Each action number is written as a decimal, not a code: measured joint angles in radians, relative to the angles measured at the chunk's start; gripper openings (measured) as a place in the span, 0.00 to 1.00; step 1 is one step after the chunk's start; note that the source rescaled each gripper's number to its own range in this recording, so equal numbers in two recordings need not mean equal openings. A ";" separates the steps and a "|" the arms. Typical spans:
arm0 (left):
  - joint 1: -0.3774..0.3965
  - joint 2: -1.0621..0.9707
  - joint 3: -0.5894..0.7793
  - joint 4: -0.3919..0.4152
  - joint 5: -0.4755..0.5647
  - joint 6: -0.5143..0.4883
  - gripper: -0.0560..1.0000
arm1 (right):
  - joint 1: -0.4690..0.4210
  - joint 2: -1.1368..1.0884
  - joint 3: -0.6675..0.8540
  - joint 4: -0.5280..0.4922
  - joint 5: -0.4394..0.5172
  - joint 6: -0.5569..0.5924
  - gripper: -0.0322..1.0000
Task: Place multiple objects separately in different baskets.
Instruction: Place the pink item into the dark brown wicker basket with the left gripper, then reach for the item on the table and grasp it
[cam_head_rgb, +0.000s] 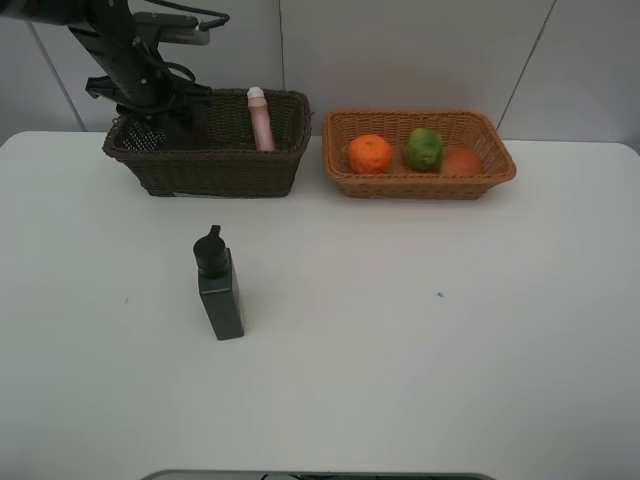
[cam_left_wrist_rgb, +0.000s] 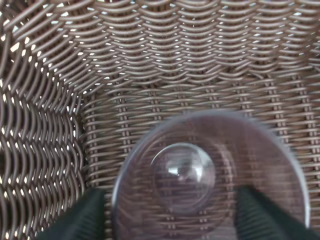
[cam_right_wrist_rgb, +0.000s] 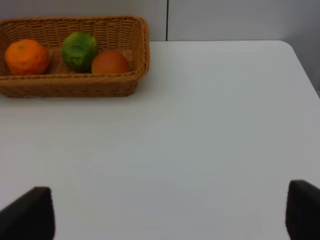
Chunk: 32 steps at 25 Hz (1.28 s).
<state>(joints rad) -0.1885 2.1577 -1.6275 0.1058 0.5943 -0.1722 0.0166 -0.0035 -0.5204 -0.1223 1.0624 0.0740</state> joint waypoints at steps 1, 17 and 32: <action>0.000 0.000 0.000 0.000 0.000 0.000 0.78 | 0.000 0.000 0.000 0.000 0.000 0.000 0.95; -0.003 -0.216 -0.003 -0.004 0.128 0.000 0.82 | 0.000 0.000 0.000 0.000 0.000 0.000 0.95; -0.222 -0.559 0.254 -0.001 0.341 -0.090 0.91 | 0.000 0.000 0.000 0.000 0.000 0.000 0.95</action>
<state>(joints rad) -0.4106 1.5989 -1.3732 0.1045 0.9355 -0.2617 0.0166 -0.0035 -0.5204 -0.1223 1.0624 0.0740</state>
